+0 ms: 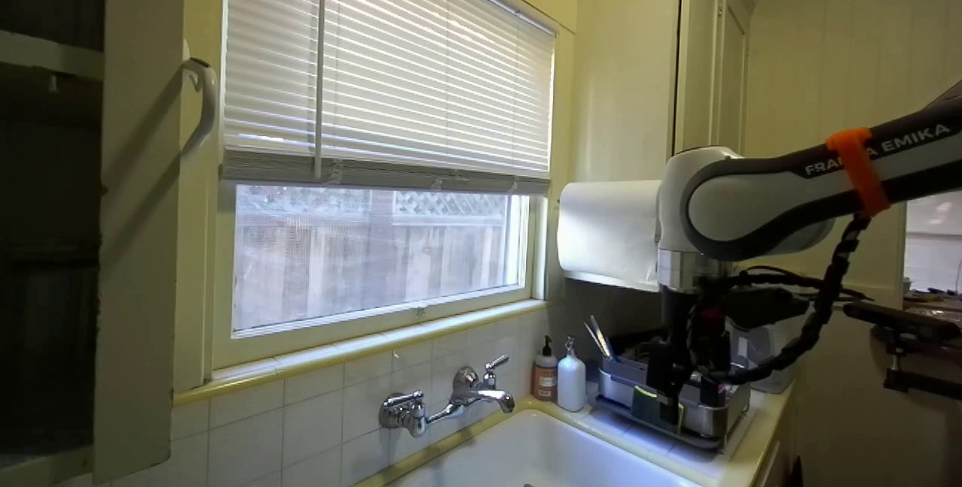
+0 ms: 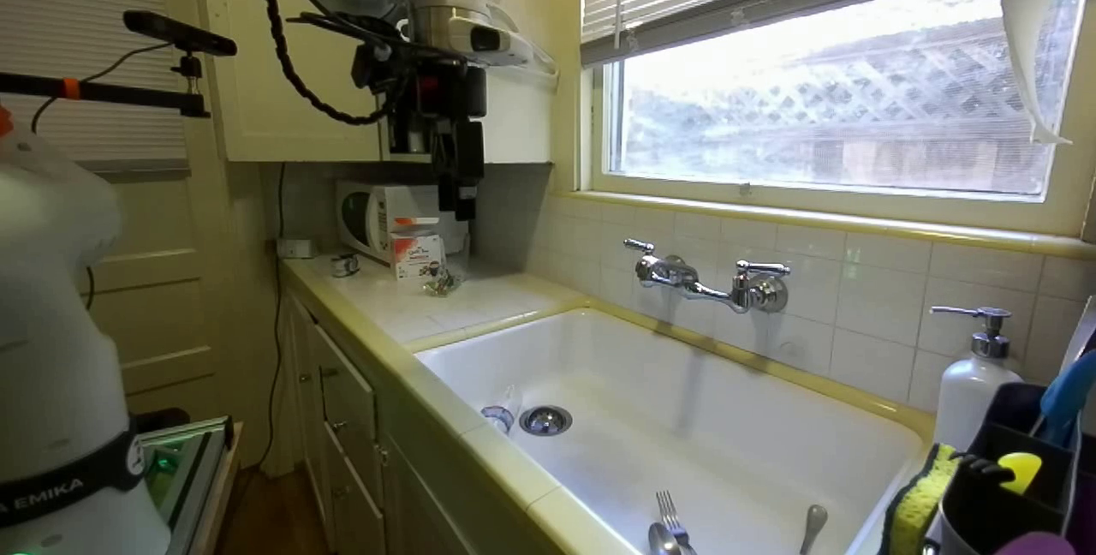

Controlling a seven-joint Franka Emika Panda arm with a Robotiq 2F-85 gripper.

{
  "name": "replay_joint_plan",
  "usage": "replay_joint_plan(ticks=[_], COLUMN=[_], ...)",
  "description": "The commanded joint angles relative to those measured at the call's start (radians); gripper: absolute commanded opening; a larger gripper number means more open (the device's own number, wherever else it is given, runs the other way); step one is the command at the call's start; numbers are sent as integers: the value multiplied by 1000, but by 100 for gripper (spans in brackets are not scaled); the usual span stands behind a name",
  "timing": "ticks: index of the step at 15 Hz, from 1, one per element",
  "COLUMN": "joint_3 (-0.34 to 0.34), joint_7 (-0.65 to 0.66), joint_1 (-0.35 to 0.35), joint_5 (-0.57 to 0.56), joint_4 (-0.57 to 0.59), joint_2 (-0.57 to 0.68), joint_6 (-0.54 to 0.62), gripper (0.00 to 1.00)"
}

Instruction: Pick up the tissue paper and put it on the left side of the base top

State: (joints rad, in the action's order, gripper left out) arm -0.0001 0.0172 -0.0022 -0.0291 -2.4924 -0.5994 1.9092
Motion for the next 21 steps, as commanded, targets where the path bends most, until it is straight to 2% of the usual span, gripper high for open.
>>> replay_joint_plan(ticks=[1, 4, 8, 13, 17, 21], joint_3=[11, 23, 33, 46, 53, 68], joint_7=[48, 77, 49, 33, 1, 26], joint_1=[-21, -47, -71, -107, -125, -135], joint_5=[-10, -61, -178, -335, -426, -625], joint_4=[4, 38, 128, 378, 633, 877], joint_2=[-19, -19, 5, 127, 285, 450], joint_6=[30, 85, 126, 77, -44, -220], gripper=[100, 100, 100, 100, 100, 100])
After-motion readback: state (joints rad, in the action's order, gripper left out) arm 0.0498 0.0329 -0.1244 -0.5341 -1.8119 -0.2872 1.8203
